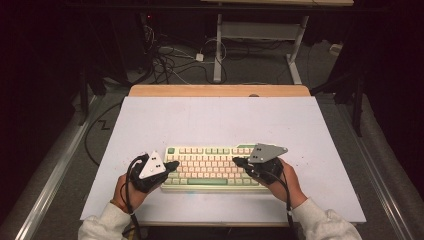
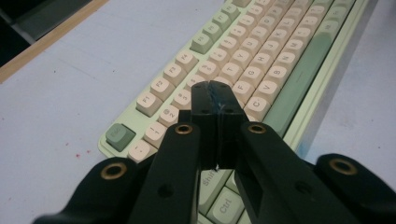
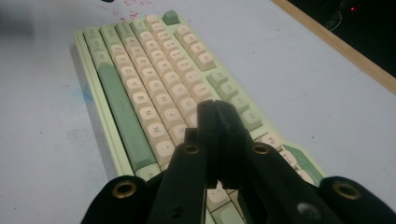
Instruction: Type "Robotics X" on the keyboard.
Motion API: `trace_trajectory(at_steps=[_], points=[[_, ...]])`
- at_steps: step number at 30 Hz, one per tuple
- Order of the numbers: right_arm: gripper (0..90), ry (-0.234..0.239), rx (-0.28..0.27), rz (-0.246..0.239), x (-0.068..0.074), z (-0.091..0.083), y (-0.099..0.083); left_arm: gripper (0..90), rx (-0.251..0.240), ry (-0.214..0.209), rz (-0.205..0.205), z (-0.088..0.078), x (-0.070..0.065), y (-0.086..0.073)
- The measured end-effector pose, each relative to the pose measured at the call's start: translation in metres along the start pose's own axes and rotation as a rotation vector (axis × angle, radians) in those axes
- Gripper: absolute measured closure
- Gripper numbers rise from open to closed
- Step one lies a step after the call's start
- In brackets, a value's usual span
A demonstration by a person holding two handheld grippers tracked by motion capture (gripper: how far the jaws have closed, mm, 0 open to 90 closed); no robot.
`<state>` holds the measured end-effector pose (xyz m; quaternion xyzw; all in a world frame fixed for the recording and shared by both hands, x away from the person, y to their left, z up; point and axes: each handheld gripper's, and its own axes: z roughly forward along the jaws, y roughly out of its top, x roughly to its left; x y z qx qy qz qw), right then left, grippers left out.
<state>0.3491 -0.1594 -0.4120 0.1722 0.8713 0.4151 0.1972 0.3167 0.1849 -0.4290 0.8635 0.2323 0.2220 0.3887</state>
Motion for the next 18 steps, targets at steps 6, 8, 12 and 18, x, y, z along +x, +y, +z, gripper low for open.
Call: trace_trajectory(at_steps=[6, 8, 12, 18], points=[[90.0, 0.010, 0.023, -0.004, 0.000, 0.012, 0.001, 87.1, 0.006, -0.002, -0.007, -0.002, 0.000, -0.005], [90.0, 0.012, 0.032, -0.008, -0.001, 0.015, 0.001, 87.0, 0.005, -0.002, -0.010, -0.003, 0.000, -0.006], [90.0, 0.015, 0.047, -0.009, -0.002, 0.020, 0.001, 87.0, 0.006, -0.002, -0.009, -0.004, -0.001, -0.007], [90.0, 0.024, 0.074, -0.019, 0.000, 0.031, 0.003, 87.0, 0.005, -0.002, -0.014, -0.005, 0.000, -0.009]])
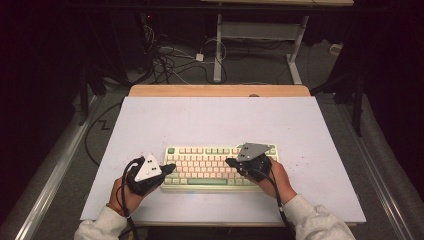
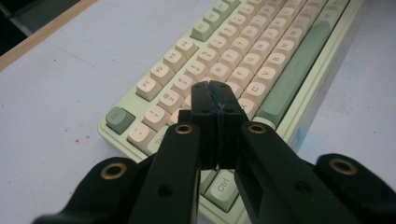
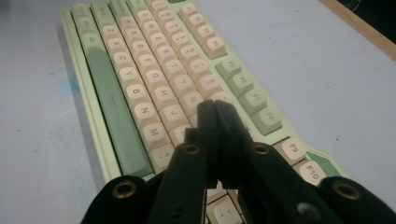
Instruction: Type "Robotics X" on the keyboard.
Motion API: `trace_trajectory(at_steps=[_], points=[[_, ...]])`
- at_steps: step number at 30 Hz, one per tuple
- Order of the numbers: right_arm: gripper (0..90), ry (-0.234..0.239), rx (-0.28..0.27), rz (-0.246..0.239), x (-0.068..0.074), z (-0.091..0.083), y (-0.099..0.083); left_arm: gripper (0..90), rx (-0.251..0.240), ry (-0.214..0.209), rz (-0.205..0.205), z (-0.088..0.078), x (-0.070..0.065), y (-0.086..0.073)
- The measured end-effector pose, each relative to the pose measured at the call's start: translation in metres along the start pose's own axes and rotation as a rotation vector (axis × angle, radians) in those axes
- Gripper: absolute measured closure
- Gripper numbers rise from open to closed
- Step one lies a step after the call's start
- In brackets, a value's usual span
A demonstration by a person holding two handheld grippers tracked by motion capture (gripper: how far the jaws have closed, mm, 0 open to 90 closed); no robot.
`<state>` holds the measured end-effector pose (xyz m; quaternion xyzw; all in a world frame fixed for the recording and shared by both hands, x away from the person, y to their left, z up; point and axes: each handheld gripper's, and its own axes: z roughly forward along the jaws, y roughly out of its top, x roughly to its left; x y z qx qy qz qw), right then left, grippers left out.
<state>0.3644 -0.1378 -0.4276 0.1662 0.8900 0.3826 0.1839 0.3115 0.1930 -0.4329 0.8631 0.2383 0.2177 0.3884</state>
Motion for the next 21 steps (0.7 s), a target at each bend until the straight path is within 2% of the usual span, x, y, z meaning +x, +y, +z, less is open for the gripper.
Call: trace_trajectory(at_steps=[15, 18, 21], points=[[90.0, 0.003, 0.061, 0.003, 0.000, 0.017, 0.001, 87.0, 0.008, -0.005, 0.003, 0.000, 0.000, -0.002], [90.0, 0.001, 0.071, -0.009, 0.000, 0.019, 0.001, 87.0, 0.006, -0.005, 0.005, 0.000, 0.000, -0.001], [90.0, -0.006, 0.076, 0.002, -0.002, 0.021, 0.000, 87.0, 0.008, -0.006, 0.006, 0.001, 0.001, -0.001]])
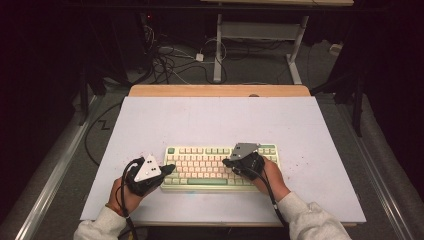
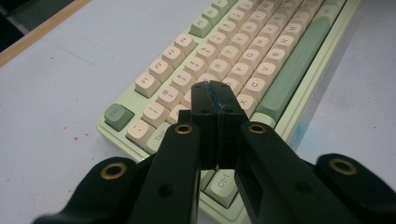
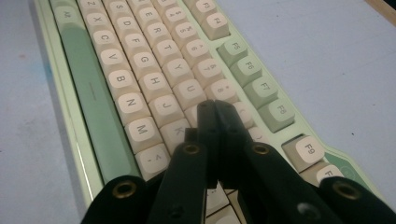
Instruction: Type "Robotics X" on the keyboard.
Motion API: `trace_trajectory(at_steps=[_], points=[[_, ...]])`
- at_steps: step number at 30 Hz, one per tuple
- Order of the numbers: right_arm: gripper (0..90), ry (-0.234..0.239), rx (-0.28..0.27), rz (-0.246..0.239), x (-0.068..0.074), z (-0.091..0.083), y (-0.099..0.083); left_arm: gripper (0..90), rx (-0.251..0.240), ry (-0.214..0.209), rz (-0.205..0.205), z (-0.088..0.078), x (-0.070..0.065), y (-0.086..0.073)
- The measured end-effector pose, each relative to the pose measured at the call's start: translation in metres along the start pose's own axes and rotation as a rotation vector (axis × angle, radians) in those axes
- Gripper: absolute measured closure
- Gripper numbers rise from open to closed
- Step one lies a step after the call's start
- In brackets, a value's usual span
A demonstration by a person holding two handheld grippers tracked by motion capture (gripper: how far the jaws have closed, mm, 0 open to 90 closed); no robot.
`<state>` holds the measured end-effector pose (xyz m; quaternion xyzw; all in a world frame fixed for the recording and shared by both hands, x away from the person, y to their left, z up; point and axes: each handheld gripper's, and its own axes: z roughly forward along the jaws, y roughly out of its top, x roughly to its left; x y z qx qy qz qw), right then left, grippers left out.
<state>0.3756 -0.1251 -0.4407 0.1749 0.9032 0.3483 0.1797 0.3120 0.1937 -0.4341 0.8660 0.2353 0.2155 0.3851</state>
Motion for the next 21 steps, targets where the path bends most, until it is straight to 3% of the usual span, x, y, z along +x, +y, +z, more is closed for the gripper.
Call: trace_trajectory(at_steps=[21], points=[[90.0, -0.023, 0.034, -0.018, -0.0010, 0.0088, 0.0011, 87.0, 0.005, -0.001, 0.007, 0.0013, 0.0000, -0.0009]])
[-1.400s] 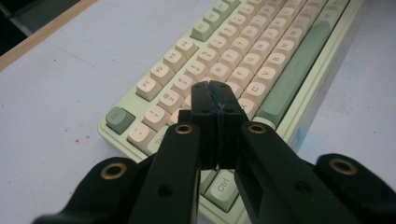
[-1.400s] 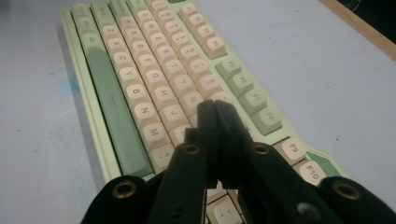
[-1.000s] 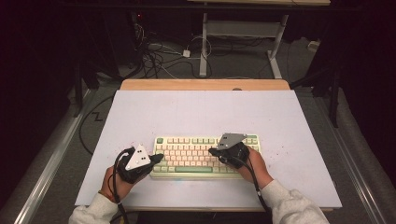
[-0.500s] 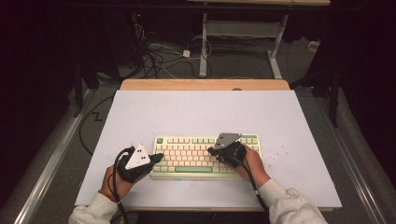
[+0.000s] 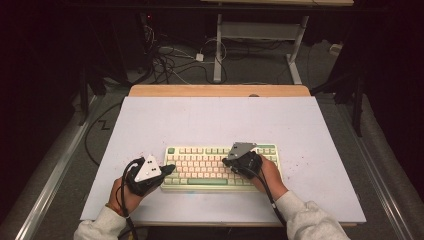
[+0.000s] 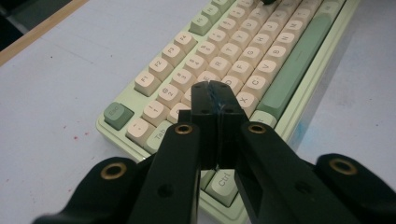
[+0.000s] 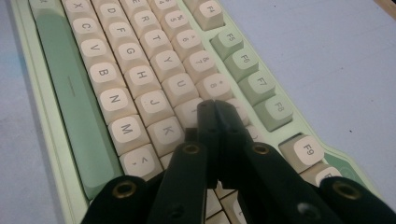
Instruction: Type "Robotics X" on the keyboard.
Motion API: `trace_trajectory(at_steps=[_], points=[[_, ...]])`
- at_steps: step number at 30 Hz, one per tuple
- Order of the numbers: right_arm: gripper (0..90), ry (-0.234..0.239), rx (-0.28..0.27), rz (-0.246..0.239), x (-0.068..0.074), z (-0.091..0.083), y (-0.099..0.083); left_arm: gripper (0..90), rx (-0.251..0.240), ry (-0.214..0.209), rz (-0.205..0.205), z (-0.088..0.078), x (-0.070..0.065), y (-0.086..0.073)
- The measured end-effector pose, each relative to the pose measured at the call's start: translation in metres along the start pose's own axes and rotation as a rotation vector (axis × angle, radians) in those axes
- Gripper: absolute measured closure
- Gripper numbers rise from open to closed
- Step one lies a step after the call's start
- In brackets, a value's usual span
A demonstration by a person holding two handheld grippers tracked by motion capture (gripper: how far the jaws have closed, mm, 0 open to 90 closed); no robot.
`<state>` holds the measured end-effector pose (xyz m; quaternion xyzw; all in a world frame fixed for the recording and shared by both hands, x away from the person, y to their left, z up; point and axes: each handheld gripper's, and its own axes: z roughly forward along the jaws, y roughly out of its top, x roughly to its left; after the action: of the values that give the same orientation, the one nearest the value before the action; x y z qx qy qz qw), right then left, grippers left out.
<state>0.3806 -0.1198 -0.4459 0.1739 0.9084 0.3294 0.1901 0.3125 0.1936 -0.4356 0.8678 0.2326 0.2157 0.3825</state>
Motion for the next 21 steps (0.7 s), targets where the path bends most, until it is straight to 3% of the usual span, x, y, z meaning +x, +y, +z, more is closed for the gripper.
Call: trace_trajectory(at_steps=[13, 21], points=[[90.0, 0.009, 0.020, 0.013, -0.001, 0.002, -0.001, 87.0, 0.009, -0.003, 0.008, 0.002, -0.002, 0.000], [90.0, -0.006, -0.027, 0.007, -0.001, -0.008, 0.002, 87.0, 0.008, -0.002, 0.008, 0.002, -0.001, 0.000]])
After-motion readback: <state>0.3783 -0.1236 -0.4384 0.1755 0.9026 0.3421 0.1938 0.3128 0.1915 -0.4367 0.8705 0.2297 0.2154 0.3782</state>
